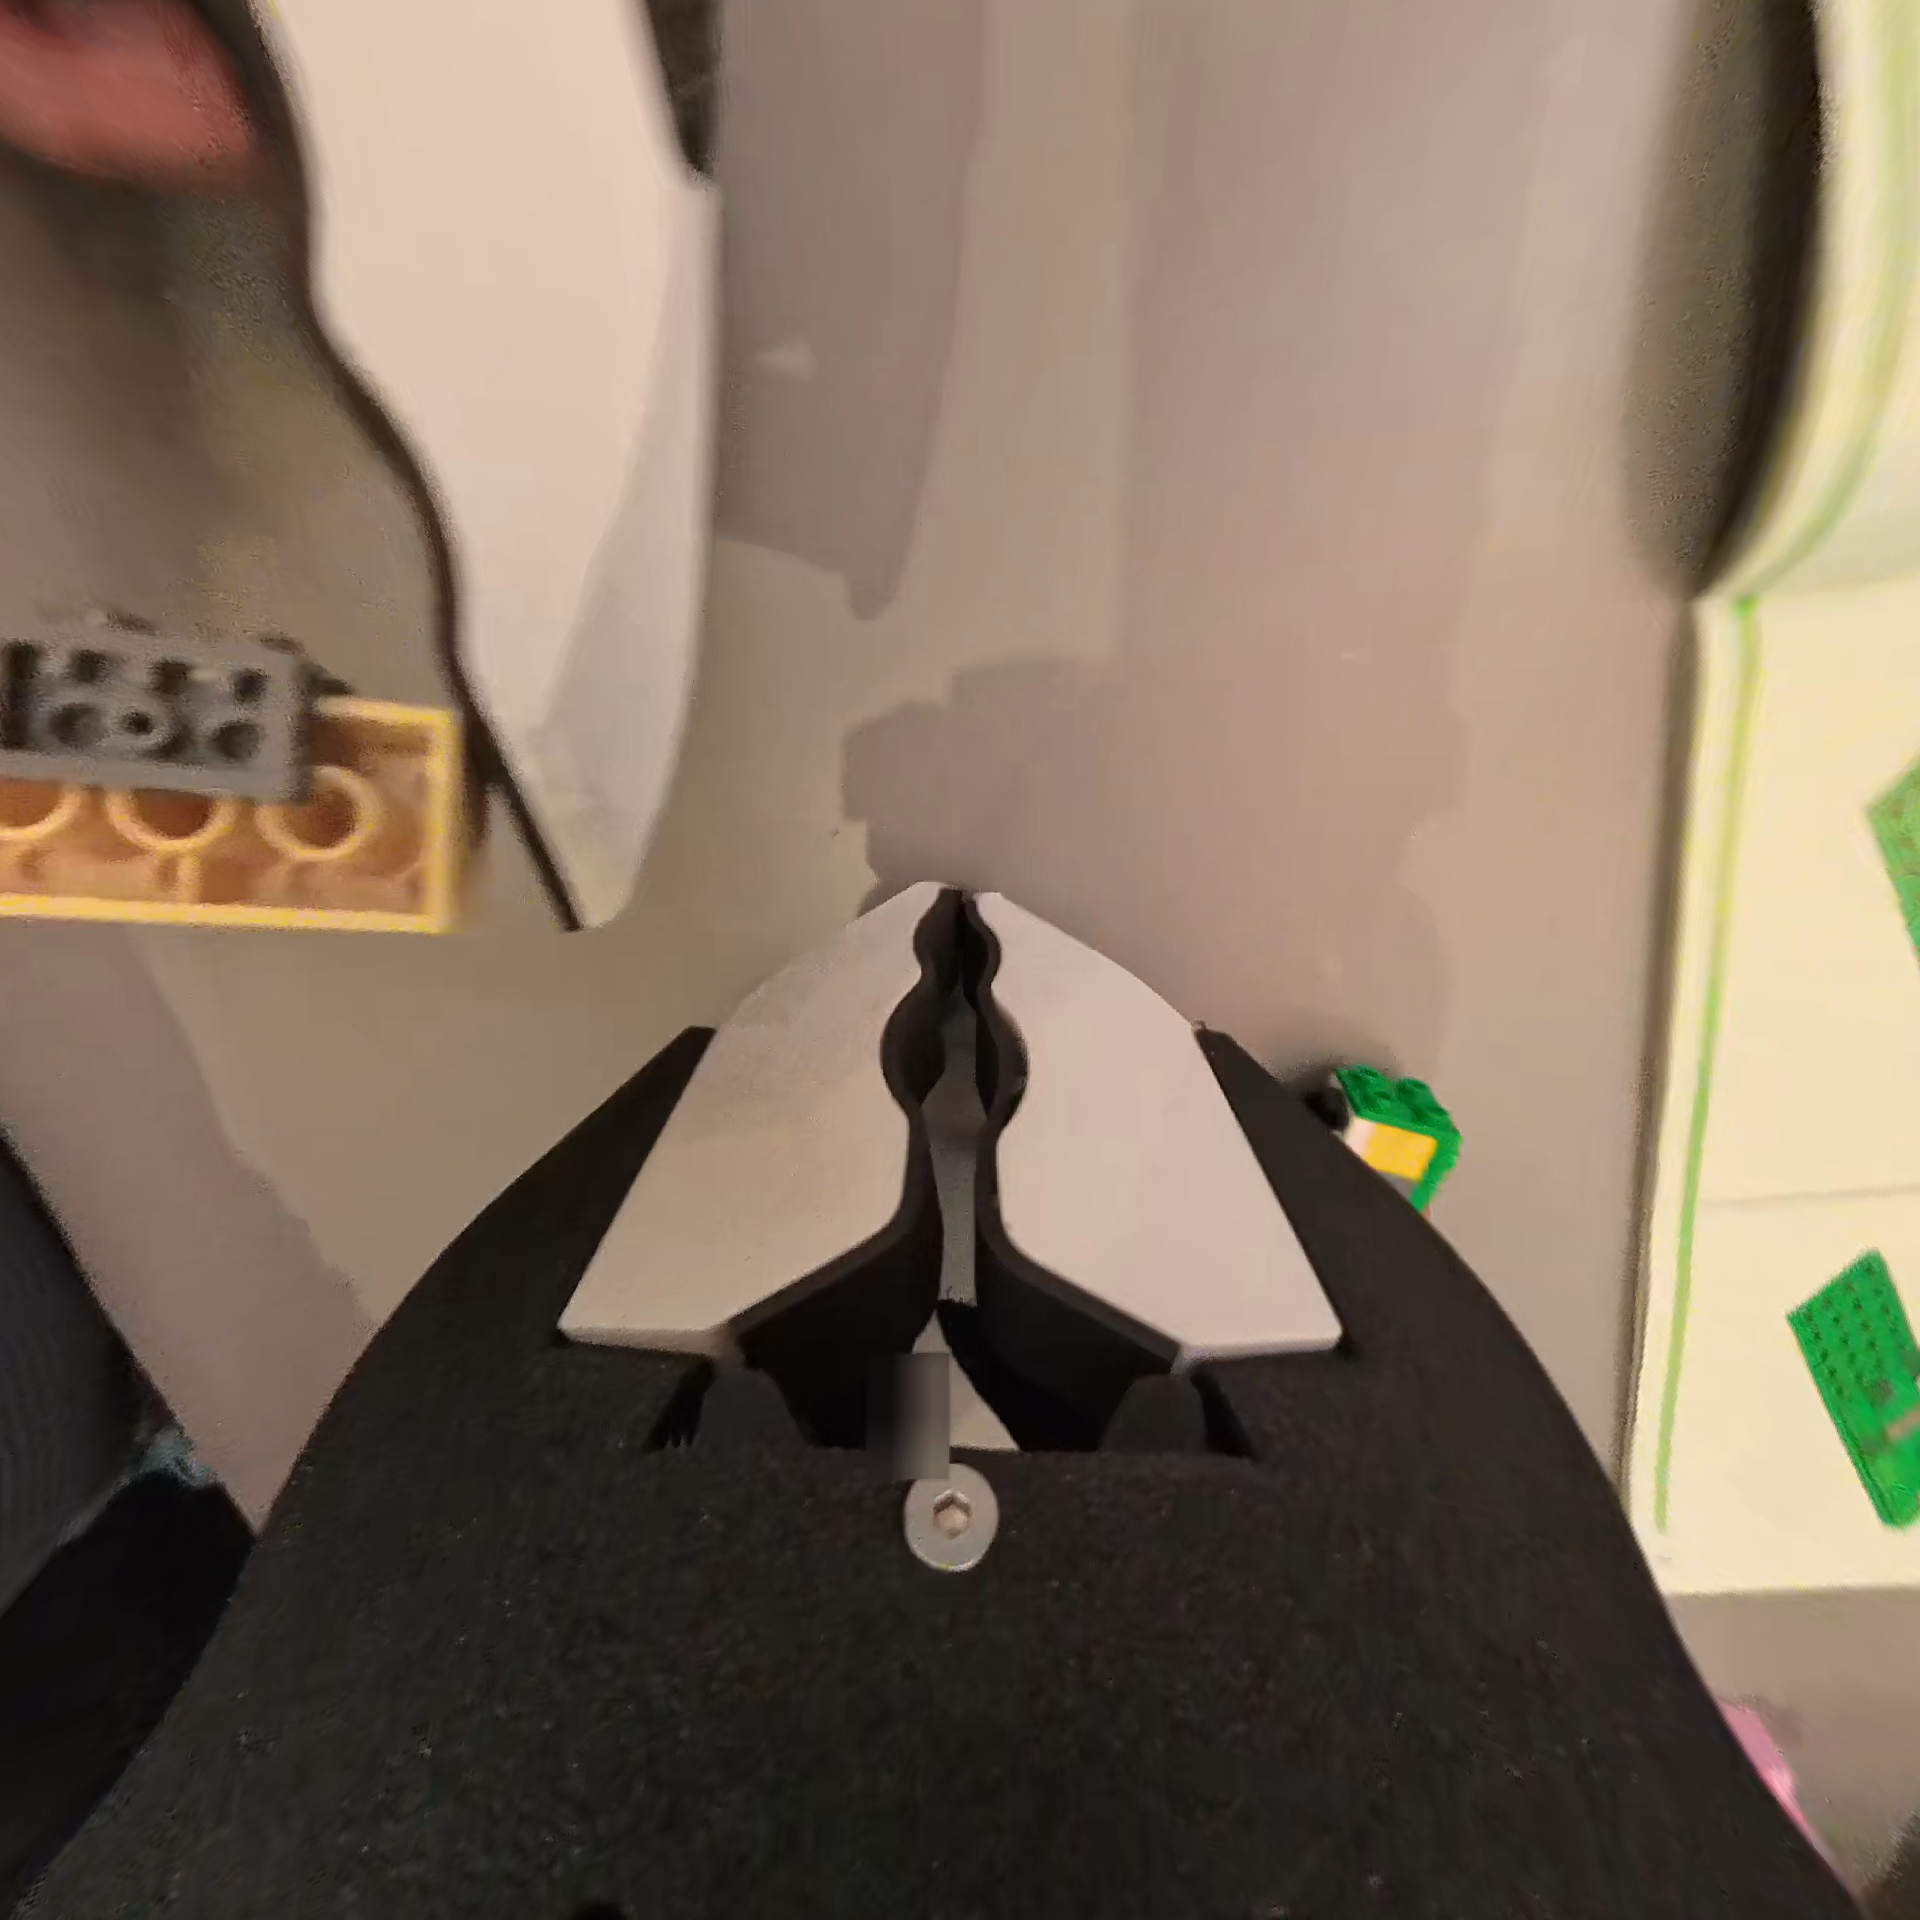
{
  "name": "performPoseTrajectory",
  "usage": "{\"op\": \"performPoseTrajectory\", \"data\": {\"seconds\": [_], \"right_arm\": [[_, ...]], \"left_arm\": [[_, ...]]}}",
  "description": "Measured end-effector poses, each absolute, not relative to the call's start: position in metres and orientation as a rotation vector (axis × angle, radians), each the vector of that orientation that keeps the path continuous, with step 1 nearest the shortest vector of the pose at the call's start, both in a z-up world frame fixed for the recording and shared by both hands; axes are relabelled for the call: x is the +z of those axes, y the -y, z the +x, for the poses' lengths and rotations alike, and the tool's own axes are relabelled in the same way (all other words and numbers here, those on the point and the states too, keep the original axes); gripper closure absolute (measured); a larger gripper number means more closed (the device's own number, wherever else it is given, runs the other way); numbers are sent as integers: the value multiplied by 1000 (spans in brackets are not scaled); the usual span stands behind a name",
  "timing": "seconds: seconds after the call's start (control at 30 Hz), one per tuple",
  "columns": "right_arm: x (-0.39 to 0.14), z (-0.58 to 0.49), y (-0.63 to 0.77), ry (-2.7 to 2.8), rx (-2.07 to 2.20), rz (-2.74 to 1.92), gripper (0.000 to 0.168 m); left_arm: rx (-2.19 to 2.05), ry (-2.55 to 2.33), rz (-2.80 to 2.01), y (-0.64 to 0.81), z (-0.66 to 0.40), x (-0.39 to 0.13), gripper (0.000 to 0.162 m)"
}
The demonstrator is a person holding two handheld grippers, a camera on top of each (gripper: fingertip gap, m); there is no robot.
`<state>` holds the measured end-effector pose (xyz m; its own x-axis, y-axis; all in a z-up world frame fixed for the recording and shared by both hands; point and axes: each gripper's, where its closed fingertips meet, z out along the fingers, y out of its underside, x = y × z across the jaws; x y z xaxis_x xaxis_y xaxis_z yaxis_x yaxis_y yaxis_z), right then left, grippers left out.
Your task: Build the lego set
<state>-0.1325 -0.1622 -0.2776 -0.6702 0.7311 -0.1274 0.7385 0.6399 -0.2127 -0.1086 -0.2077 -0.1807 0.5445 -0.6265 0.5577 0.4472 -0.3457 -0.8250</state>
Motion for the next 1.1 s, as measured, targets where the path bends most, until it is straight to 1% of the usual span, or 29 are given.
{"op": "performPoseTrajectory", "data": {"seconds": [0.13,0.23,0.33,0.5,0.6,0.8,1.0,1.1], "right_arm": [[-277,-104,178,-2852,-347,994,168],[-277,-83,181,-2842,-361,963,168],[-272,-79,176,-2902,-463,1110,168],[-265,-80,167,-2896,-823,1598,168],[-271,-75,162,-2912,-868,1759,168],[-268,-91,156,-2969,-957,1888,168],[-274,-109,149,-3027,-917,1915,168],[-272,-120,135,-3098,-854,2008,168]], "left_arm": [[-1110,-158,-1574,208,-109,-181,103],[-1111,-155,-1569,208,-109,-180,103],[-1109,-155,-1567,208,-109,-180,103],[-1110,-154,-1565,208,-109,-180,103],[-1113,-153,-1565,208,-110,-180,103],[-1114,-152,-1563,208,-110,-180,103],[-1116,-150,-1562,208,-110,-179,103],[-1117,-152,-1566,208,-109,-180,103]]}}
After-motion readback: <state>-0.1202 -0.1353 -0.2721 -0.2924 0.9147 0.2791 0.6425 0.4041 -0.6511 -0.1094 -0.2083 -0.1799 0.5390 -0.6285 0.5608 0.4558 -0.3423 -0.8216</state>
